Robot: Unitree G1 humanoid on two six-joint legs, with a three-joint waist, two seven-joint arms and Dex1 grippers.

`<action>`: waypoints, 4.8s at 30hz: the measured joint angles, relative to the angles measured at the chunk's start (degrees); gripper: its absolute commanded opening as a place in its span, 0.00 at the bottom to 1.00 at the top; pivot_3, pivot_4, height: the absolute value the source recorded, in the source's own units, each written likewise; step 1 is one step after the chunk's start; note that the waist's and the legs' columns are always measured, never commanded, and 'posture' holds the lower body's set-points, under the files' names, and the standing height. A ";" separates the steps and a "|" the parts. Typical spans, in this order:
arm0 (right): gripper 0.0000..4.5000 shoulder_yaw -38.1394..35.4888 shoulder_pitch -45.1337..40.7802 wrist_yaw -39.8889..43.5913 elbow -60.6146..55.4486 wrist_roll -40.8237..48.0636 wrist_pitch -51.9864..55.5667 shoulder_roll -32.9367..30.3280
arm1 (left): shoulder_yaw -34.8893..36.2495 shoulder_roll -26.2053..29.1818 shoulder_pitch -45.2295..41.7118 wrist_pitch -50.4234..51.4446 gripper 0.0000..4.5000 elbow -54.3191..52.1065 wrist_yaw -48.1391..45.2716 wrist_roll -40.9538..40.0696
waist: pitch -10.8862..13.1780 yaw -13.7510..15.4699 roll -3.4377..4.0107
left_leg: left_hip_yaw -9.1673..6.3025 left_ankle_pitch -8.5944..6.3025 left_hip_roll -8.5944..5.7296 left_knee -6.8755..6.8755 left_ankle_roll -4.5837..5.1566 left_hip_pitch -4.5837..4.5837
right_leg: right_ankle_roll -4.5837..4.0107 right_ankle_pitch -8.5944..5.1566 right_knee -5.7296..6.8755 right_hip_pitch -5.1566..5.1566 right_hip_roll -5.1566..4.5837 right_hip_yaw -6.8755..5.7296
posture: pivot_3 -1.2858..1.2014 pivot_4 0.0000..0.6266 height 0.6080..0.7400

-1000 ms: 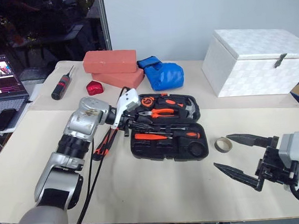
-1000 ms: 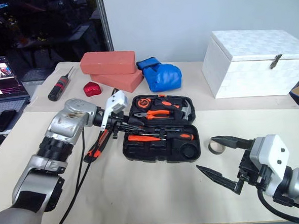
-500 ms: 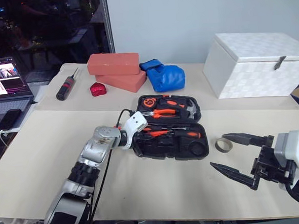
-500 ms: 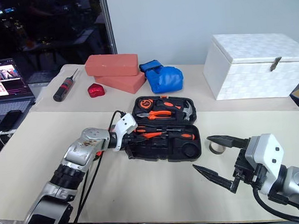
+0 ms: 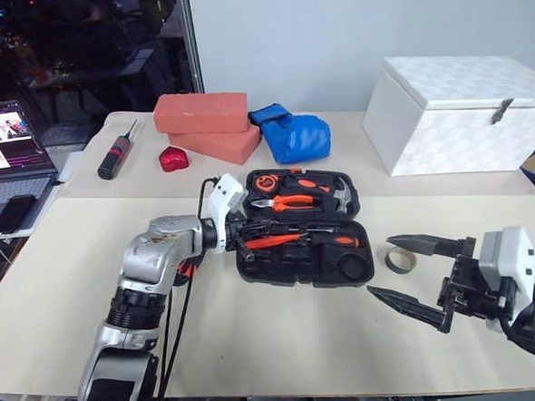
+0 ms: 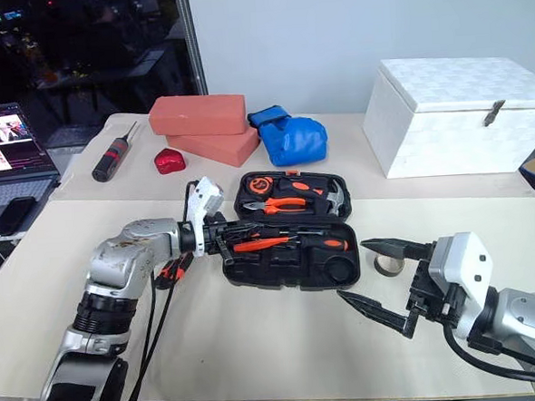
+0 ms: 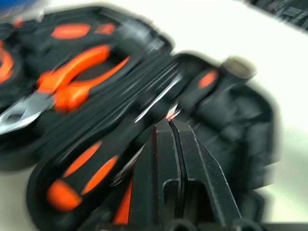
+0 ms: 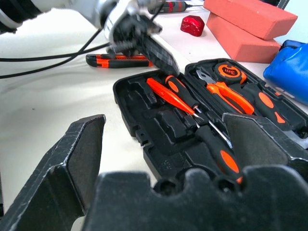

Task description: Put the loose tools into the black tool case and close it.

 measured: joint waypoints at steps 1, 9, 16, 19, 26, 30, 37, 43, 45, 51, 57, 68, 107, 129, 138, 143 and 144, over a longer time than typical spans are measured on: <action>1.00 0.02 0.02 -0.02 -0.01 -0.06 0.00 0.00 | -0.67 -0.26 -0.20 -0.75 0.01 0.96 0.24 0.63 | 0.00 0.00 -0.01 | 0.00 0.00 0.00 0.00 0.00 -0.02 | 0.00 0.00 -0.01 0.00 0.00 0.00 | 0.52 0.24 1.00; 1.00 -0.18 2.03 -0.58 -1.33 -0.43 0.01 0.04 | -6.91 0.26 -4.94 -11.50 0.01 11.87 -2.97 7.45 | 0.00 -0.30 -0.01 | 0.00 0.00 0.02 0.00 0.00 -0.14 | 0.01 0.00 -0.02 -0.11 0.01 0.00 | 0.52 0.24 1.00; 1.00 -0.24 2.49 -1.83 -2.36 -0.42 0.01 0.08 | -8.10 2.44 -5.11 -17.54 0.01 12.47 -10.58 8.45 | 0.00 -0.12 0.00 | 0.00 0.00 0.02 -0.01 0.00 -0.18 | 0.02 -0.01 -0.04 -0.12 0.00 -0.01 | 0.52 0.24 1.00; 1.00 -0.28 2.84 -2.26 -2.40 -0.42 0.01 0.15 | -7.82 2.08 -5.12 -18.75 0.01 13.45 -10.08 8.49 | 0.00 -0.08 0.00 | 0.00 0.00 0.01 -0.01 0.00 -0.18 | 0.02 -0.01 -0.04 -0.11 -0.01 -0.01 | 0.52 0.24 1.00; 1.00 -0.41 3.05 -2.52 -2.54 -0.42 0.01 0.15 | -2.68 1.63 -4.46 -12.80 0.01 7.82 -12.98 1.40 | 0.00 -0.29 0.01 | -0.01 -0.01 0.03 -0.01 0.01 -0.21 | 0.05 -0.03 -0.04 -0.14 0.00 -0.01 | 0.52 0.24 1.00; 1.00 -0.43 3.11 -2.52 -2.55 -0.41 0.01 0.15 | -2.67 2.93 -1.03 -7.96 0.01 4.64 -13.82 -0.50 | -0.01 -0.34 0.02 | -0.02 -0.01 0.04 -0.02 0.02 -0.18 | 0.06 -0.04 0.01 -0.13 0.02 -0.02 | 0.52 0.24 1.00; 1.00 -0.43 2.74 -2.49 -2.54 -0.40 0.01 0.14 | -3.00 1.67 0.51 -6.07 0.01 5.92 -10.45 0.76 | 0.00 0.06 0.01 | -0.03 0.00 -0.02 -0.01 0.02 -0.16 | 0.05 -0.03 -0.01 -0.06 -0.03 -0.01 | 0.52 0.24 1.00; 1.00 -0.48 2.82 -2.50 -2.55 -0.35 0.01 0.14 | -0.23 -2.12 -0.27 -4.08 0.01 8.11 -5.83 0.61 | -0.02 0.42 0.04 | -0.03 0.01 -0.04 -0.01 0.02 -0.15 | 0.06 -0.03 -0.02 -0.03 -0.03 -0.02 | 0.52 0.24 1.00; 1.00 -0.58 3.08 -2.50 -2.62 -0.35 0.02 0.14 | 0.77 -2.95 -0.55 -2.30 0.01 8.25 -4.47 -0.01 | -0.02 0.46 0.04 | -0.04 0.00 -0.04 -0.01 0.02 -0.15 | 0.07 -0.03 -0.02 -0.03 -0.04 -0.01 | 0.52 0.24 1.00; 1.00 -0.66 3.30 -2.52 -2.87 -0.35 0.02 0.14 | -0.66 -3.20 -1.17 -1.28 0.01 8.72 -3.18 0.07 | -0.02 0.14 0.04 | -0.04 0.00 -0.03 -0.01 0.02 -0.12 | 0.06 -0.03 -0.01 -0.03 -0.02 -0.01 | 0.52 0.24 1.00; 1.00 -0.67 3.08 -2.54 -2.87 -0.36 0.03 0.14 | -4.08 -2.22 -1.95 -1.50 0.01 7.87 -2.39 2.95 | -0.04 -0.16 0.05 | -0.04 0.00 -0.02 -0.01 0.01 0.04 | 0.06 -0.03 -0.01 0.09 -0.02 0.00 | 0.52 0.24 1.00; 1.00 -0.32 2.27 -2.14 -3.27 0.72 -0.03 0.19 | 14.13 1.10 7.57 1.82 0.39 -9.24 6.57 -5.32 | 0.02 -0.60 0.01 | -0.02 0.00 0.11 -0.11 0.01 -0.04 | 0.05 -0.01 0.03 -0.08 0.06 -0.01 | 0.52 0.24 1.00; 1.00 -16.43 3.91 25.54 13.20 2.23 -2.87 -12.56 | -14.53 10.65 -7.04 -22.43 0.39 2.42 -28.17 4.65 | 0.07 0.88 -0.05 | 0.12 -0.07 0.04 -0.06 0.16 -0.49 | 0.10 0.02 -0.67 -0.08 -0.05 -0.05 | 0.52 0.24 1.00; 1.00 -18.55 3.45 27.57 15.58 2.14 -2.83 -11.68 | -13.67 5.88 -7.16 -19.63 0.93 6.65 -30.53 5.85 | 0.06 -0.04 0.01 | 0.04 -0.26 0.01 -0.01 0.41 -0.46 | 0.61 0.04 -0.47 -0.04 -0.02 -0.01 | 0.52 0.24 1.00; 1.00 -17.59 4.22 24.56 12.74 2.16 -2.73 -8.59 | -4.82 8.74 1.40 -9.99 0.27 0.02 -27.95 -3.15 | -0.04 -0.14 0.19 | 0.03 -0.23 0.00 0.00 0.38 -0.21 | 0.52 -0.07 -0.03 -0.01 -0.01 0.00 | 0.52 0.24 1.00; 1.00 -14.49 4.25 18.63 10.78 1.43 0.85 -8.20 | -11.13 9.75 3.38 -12.24 0.03 -0.87 -23.65 3.52 | -0.12 0.27 0.19 | 0.01 -0.19 -0.07 0.02 0.33 0.01 | 0.19 -0.23 0.03 0.21 -0.06 0.03 | 0.52 0.24 1.00; 1.00 -13.30 4.05 16.24 10.44 0.58 2.11 -8.27 | -11.92 9.57 3.11 -12.25 0.03 -0.92 -22.14 4.89 | -0.18 0.29 0.22 | 0.02 -0.20 -0.14 0.02 0.32 0.14 | 0.18 -0.24 0.02 0.30 -0.11 0.09 | 0.52 0.24 1.00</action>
